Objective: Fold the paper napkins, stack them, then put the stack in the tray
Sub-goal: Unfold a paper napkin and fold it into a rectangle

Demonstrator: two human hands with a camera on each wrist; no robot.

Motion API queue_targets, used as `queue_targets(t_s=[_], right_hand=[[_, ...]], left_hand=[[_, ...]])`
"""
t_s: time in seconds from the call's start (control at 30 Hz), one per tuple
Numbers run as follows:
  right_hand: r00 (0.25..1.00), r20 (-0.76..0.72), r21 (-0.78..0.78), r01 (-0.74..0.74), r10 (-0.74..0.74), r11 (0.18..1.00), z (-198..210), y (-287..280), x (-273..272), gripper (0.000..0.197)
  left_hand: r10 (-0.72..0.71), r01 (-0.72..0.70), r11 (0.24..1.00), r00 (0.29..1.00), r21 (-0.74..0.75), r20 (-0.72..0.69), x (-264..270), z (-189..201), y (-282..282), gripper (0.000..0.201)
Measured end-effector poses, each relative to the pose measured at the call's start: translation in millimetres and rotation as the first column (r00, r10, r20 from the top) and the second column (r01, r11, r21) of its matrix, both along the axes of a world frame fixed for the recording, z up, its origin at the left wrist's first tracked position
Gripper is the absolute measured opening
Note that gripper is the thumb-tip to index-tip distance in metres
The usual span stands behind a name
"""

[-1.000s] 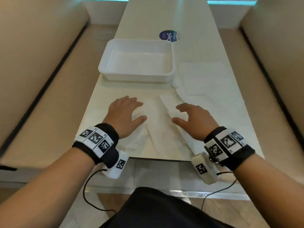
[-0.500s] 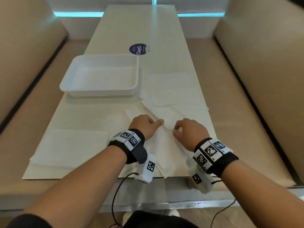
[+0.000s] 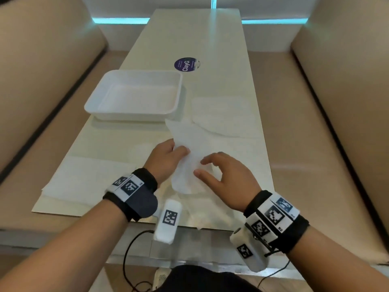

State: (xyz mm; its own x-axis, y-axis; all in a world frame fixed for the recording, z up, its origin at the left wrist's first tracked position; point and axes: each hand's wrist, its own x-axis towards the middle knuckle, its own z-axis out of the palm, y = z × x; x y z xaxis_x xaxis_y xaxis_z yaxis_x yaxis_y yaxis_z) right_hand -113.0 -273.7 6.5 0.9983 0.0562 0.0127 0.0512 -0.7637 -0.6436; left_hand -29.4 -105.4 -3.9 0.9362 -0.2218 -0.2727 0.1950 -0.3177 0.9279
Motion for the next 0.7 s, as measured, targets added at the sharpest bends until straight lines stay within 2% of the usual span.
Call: queue_targets(t_s=[0.1, 0.17, 0.27, 0.33, 0.4, 0.47, 0.53, 0.6, 0.63, 0.7], right_hand=[[0.996, 0.027, 0.127, 0.079, -0.083, 0.989, 8, -13, 14, 0.068], [0.998, 0.001, 0.236, 0.055, -0.056, 0.97, 17, -16, 27, 0.083], [0.986, -0.141, 0.509, -0.003, 0.087, 0.86, 31, -12, 46, 0.091], [0.946, -0.257, 0.618, 0.003, 0.199, 0.786, 36, -7, 52, 0.079], [0.906, -0.318, 0.622, -0.023, 0.28, 0.783, 36, -4, 53, 0.059], [0.908, -0.309, 0.619, -0.035, 0.284, 0.785, 30, -4, 50, 0.045], [0.937, -0.285, 0.657, 0.037, 0.202, 0.753, 23, -6, 47, 0.037], [0.956, -0.283, 0.7, 0.156, 0.071, 0.697, 16, -9, 45, 0.031], [0.955, -0.298, 0.71, 0.22, 0.002, 0.669, 12, -11, 44, 0.031], [0.941, -0.323, 0.711, 0.314, -0.104, 0.629, 5, -14, 42, 0.034]], left_hand=[[-0.075, 0.074, 0.995, 0.997, -0.073, -0.015, -12, 25, 15, 0.016], [-0.16, 0.158, 0.983, 0.987, -0.094, -0.02, -19, 39, 21, 0.021], [-0.293, 0.292, 0.953, 0.956, -0.084, 0.0, -26, 54, 26, 0.052], [-0.322, 0.323, 0.941, 0.946, -0.097, 0.021, -30, 58, 28, 0.06], [-0.297, 0.297, 0.947, 0.955, -0.123, 0.021, -31, 60, 34, 0.058], [-0.235, 0.23, 0.959, 0.972, -0.164, -0.007, -30, 57, 46, 0.046], [-0.183, 0.173, 0.967, 0.982, -0.186, -0.037, -28, 49, 62, 0.038], [-0.139, 0.091, 0.96, 0.976, -0.264, -0.17, -31, 36, 76, 0.065], [-0.137, 0.044, 0.943, 0.954, -0.329, -0.266, -35, 30, 80, 0.075], [-0.18, 0.018, 0.916, 0.912, -0.4, -0.37, -44, 17, 85, 0.086]])
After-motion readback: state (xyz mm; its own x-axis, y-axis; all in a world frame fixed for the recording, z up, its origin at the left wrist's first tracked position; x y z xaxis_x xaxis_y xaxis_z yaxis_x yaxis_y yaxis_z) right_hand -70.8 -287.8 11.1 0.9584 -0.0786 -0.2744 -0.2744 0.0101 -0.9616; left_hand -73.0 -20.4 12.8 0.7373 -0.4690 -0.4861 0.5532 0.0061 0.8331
